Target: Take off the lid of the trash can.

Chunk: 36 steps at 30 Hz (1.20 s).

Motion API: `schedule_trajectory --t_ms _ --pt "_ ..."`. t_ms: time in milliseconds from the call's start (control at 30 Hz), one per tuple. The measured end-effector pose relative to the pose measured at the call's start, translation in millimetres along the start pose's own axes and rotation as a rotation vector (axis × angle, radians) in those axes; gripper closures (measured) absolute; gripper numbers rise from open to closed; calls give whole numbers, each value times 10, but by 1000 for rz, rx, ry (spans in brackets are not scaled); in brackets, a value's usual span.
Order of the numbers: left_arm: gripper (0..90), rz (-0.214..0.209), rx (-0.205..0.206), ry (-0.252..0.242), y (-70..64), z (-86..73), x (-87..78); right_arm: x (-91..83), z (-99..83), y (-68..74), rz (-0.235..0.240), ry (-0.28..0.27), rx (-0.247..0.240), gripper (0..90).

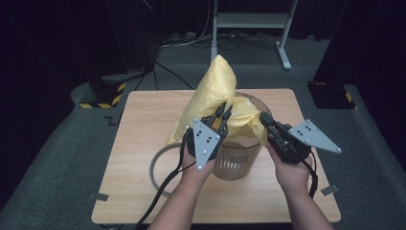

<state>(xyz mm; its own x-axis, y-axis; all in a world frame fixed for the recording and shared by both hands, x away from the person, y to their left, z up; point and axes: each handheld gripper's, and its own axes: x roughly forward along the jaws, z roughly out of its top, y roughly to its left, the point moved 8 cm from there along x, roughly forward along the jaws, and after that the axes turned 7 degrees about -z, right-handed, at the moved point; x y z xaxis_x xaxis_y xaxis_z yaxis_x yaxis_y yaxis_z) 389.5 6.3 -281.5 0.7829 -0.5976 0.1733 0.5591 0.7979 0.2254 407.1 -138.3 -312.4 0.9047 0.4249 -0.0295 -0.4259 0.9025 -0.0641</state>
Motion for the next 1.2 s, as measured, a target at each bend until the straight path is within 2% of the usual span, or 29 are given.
schedule_trajectory --t_ms 67,133,233,367,500,567,600,633,733,800,900,1033,1100,1167,1200 --pt "696 -10 13 17 -29 -24 -8 35 -43 -17 -9 16 -20 880" --pt "626 -7 28 24 -40 -43 -54 47 -89 -22 -10 23 -17 879" --pt "551 -8 1 30 -22 -83 -206 44 -124 -42 -14 22 -2 880" --pt "489 29 11 23 40 -132 -439 12 -130 -49 -24 10 -2 880" --pt "414 83 -13 48 189 -309 -686 1 -145 -46 -31 10 -4 880" --pt "379 123 -43 77 339 -538 -822 0 -159 -45 -33 12 -4 880" --pt "360 126 -52 85 370 -596 -841 4 -170 -47 -35 14 -4 880" --pt "347 134 -81 106 439 -750 -872 5 -173 -49 -35 14 -4 880" --pt "282 131 -124 178 524 -1112 -873 10 -190 -51 -38 17 -2 880" --pt "259 131 -122 218 528 -1299 -846 8 -195 -51 -41 17 -2 880" --pt "256 134 -126 265 540 -1492 -779 11 -197 -50 -40 16 -1 879" --pt "281 130 -152 309 599 -1653 -625 12 -201 -36 -37 16 1 878" --pt "404 114 -167 318 621 -1697 -561 14 -208 -27 -34 16 2 877" --pt "565 109 -180 317 637 -1710 -516 17 -210 -23 -32 17 6 875" --pt "700 112 -185 307 652 -1699 -506 24 -206 -23 -30 15 5 874"
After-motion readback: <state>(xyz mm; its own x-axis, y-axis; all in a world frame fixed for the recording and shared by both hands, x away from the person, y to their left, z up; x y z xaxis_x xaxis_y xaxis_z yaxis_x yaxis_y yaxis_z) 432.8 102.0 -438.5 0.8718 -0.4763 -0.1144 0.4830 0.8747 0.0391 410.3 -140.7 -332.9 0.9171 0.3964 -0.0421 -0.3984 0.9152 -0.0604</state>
